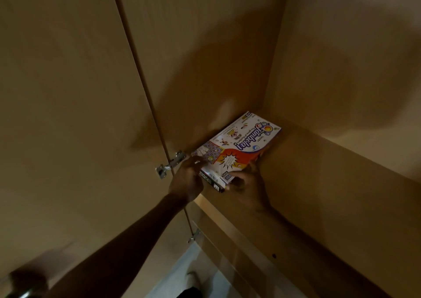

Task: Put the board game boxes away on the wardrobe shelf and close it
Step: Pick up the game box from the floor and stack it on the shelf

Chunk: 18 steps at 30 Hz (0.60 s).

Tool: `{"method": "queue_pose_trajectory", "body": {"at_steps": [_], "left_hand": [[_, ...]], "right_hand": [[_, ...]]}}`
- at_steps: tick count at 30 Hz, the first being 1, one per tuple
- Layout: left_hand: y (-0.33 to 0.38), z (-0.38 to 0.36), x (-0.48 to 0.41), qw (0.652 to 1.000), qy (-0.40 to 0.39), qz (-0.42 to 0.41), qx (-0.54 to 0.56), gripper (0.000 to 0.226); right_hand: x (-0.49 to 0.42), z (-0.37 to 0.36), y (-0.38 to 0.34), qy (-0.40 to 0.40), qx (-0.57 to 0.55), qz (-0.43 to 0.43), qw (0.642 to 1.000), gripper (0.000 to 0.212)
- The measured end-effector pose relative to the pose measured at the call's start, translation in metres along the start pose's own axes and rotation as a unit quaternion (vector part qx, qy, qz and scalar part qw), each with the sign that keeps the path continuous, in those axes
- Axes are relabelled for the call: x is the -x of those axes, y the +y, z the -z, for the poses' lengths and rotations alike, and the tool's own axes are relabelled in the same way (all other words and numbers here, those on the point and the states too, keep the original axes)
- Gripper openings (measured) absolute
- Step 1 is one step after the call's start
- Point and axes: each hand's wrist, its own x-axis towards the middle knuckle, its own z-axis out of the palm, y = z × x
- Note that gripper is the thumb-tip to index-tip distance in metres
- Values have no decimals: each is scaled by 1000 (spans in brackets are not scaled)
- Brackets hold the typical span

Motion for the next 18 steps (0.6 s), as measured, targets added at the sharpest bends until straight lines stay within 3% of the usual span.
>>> {"method": "queue_pose_trajectory", "body": {"at_steps": [9,13,18], "left_hand": [[-8,2,7,991,-104,85,1,74],[-4,3,32,980,-48,160,104,53],[3,8,107,932,13,279,232,28]], "right_hand": [[-3,-10,-5,9,-16,22,1000,30],[10,-8,-5,1,-20,35,999,29],[57,-23,-11,-28,-99,30,994,28]]}}
